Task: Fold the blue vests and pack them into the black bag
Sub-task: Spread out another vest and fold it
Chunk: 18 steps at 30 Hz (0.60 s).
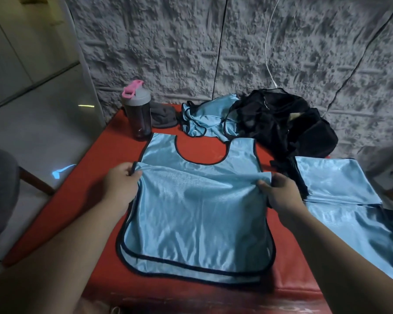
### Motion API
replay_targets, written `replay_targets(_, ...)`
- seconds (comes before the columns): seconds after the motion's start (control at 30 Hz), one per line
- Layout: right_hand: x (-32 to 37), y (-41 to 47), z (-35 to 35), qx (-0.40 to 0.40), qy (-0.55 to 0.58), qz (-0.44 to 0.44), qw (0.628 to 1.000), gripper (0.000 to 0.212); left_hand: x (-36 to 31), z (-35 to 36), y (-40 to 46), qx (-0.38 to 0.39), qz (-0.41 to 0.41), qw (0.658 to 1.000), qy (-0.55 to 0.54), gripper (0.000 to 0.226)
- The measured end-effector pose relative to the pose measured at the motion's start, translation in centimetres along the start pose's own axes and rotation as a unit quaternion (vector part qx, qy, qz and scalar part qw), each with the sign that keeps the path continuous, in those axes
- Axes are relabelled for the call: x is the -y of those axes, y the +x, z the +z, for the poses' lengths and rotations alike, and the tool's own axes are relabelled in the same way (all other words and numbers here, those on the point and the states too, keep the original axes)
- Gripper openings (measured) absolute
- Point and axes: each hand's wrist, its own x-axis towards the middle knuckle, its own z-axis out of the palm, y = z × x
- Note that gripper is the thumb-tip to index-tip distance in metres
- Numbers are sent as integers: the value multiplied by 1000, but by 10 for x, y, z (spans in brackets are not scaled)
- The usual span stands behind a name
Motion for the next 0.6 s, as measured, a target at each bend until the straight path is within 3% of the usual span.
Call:
replay_targets(0.07, -4, 3, 3, 6, -8, 7, 1000, 8, 0, -2, -1, 3, -6, 1000, 14, 20)
replay_targets(0.13, -6, 3, 2, -9, -100, -7, 995, 11, -4, -8, -6, -1, -3, 998, 65, 15)
replay_targets(0.23, -2, -17, -3, -56, -320, -65, 944, 30, -9, -23, -19, -30, 50, 980, 189, 30)
replay_targets(0.3, -3, -40, -10, -65, -375, -74, 922, 29, -15, -32, -41, -17, 93, 966, 240, 28)
replay_targets(0.47, -30, -85, -19, 4, -458, 69, 886, 42, -13, -37, -106, 141, 74, 948, 274, 20)
replay_targets(0.6, -48, -101, -12, 10, -433, 99, 896, 31, -2, -38, -139, 280, 146, 880, 354, 34)
